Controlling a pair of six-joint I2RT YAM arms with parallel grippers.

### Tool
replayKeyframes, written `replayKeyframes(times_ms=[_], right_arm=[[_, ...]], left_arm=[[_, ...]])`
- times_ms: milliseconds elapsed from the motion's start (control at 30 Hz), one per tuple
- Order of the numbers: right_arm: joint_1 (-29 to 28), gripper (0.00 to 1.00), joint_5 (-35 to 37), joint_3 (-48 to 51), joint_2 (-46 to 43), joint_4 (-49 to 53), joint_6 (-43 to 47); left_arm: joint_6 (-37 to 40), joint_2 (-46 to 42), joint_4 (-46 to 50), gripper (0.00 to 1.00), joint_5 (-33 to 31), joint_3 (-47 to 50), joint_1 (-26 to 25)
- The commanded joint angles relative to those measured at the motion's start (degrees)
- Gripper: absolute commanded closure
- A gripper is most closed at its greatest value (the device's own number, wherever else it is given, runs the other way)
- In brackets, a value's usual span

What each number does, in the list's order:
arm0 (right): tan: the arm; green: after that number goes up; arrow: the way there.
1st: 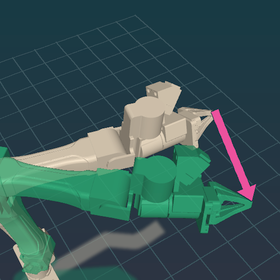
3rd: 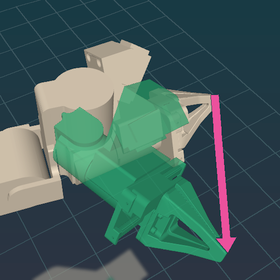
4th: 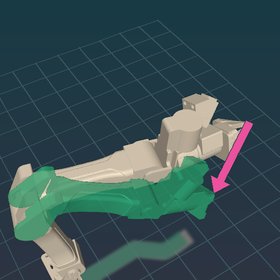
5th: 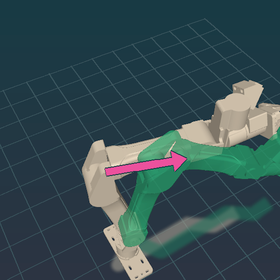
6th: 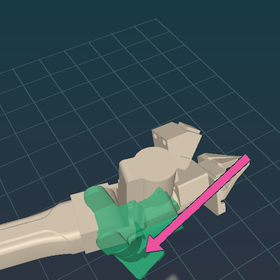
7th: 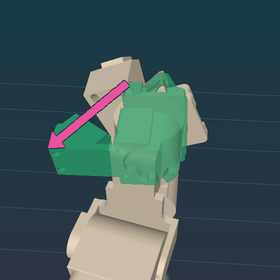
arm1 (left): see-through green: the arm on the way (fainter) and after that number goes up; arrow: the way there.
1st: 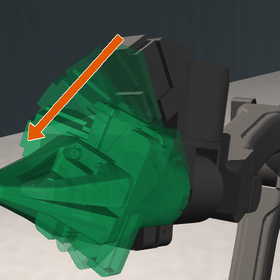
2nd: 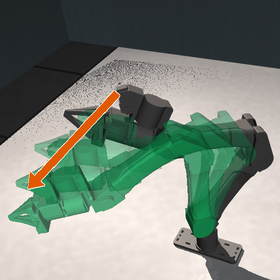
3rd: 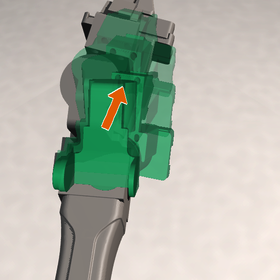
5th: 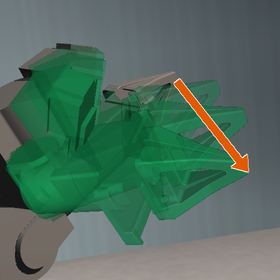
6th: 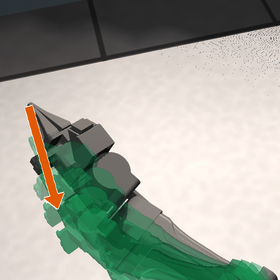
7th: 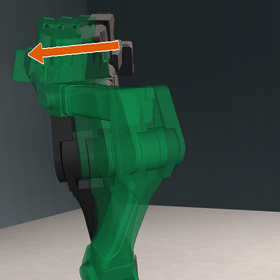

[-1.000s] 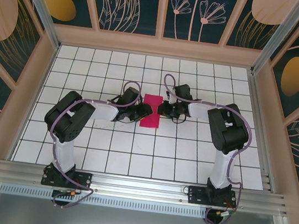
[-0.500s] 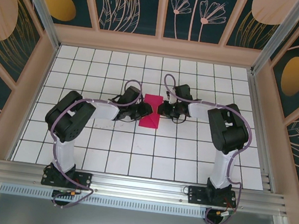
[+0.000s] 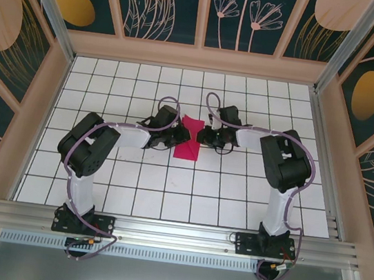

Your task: Fold a paper plane with a square sheet of paper (pick it up from the middle)

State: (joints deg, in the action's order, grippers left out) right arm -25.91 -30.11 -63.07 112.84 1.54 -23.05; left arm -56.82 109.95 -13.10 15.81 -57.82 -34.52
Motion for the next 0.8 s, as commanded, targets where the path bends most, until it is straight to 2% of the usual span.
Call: replayKeyframes(times_ms=[0,133,233,333,500,567,633,700,767], right_arm=[[1.29,0.73,-0.13,1.62,-4.71,-1.10,-2.67],[3.02,0.59,5.54,3.13,-12.75,-2.15,-4.29],[4.08,0.45,12.80,5.48,-18.53,-2.20,-4.05],[5.09,0.36,17.41,8.51,-23.84,-3.13,-2.94],[7.10,0.30,20.39,12.12,-29.68,-4.28,-2.66],[8.20,0.26,19.78,13.07,-30.97,-4.48,-2.70],[9.42,0.23,19.47,14.44,-32.06,-5.18,-3.33],[10.92,0.17,18.14,15.45,-32.82,-5.72,-4.33],[12.13,0.02,18.33,17.00,-34.31,-6.73,-5.73]], left_arm=[[2.52,-0.13,-0.09,0.91,-0.66,-1.11,-0.41],[6.78,-2.10,3.26,0.95,-2.73,-2.16,-0.39],[11.10,-4.84,9.70,0.95,-6.15,-4.36,-0.37],[15.67,-8.58,16.92,0.95,-10.90,-6.63,-0.37],[23.18,-14.75,27.13,0.95,-22.94,-10.73,-0.70],[25.79,-15.64,29.70,0.95,-28.92,-12.26,-1.22],[27.54,-14.96,33.27,0.94,-37.56,-14.68,-2.33],[27.86,-12.84,37.42,0.94,-44.92,-17.95,-3.48],[28.10,-9.24,40.58,0.95,-51.40,-20.66,-4.95]])
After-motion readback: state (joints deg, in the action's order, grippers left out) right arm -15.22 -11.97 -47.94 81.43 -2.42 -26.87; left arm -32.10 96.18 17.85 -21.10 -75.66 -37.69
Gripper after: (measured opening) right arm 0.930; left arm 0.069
